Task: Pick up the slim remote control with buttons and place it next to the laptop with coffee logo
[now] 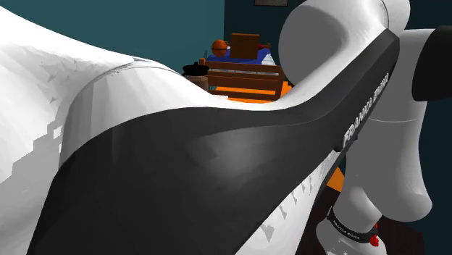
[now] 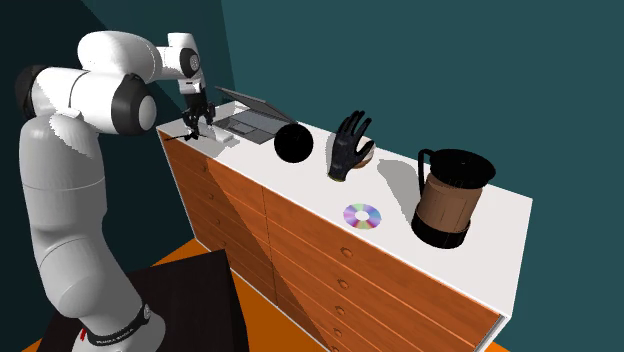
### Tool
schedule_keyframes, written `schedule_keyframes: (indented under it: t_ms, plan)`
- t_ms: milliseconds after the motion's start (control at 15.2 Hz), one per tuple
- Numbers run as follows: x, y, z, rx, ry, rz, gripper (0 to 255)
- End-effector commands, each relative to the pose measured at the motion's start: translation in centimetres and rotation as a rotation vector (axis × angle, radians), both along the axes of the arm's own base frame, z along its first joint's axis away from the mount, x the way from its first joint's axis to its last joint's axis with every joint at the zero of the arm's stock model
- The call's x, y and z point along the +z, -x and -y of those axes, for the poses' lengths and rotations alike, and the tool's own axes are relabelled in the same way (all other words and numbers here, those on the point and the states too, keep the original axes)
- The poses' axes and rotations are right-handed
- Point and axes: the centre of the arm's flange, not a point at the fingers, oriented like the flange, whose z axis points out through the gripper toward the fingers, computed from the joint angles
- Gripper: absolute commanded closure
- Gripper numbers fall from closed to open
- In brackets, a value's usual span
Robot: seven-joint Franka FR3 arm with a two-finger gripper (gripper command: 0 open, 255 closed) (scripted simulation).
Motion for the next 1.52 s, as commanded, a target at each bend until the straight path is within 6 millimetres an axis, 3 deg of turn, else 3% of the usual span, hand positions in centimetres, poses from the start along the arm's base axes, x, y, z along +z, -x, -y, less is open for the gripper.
schedule_keyframes:
  t_ms: [0,858,1320,1386,1452]
  plan:
    - [-1.1,-0.1,0.0,0.0,-0.001,0.0,255]
    - [-7.8,-0.1,0.0,0.0,-0.001,0.0,255]
    - [-7.8,-0.1,0.0,0.0,-0.001,0.0,255]
    - [-7.8,-0.1,0.0,0.0,-0.001,0.0,0]
    - [-7.8,-0.1,0.0,0.0,-0.001,0.0,0]
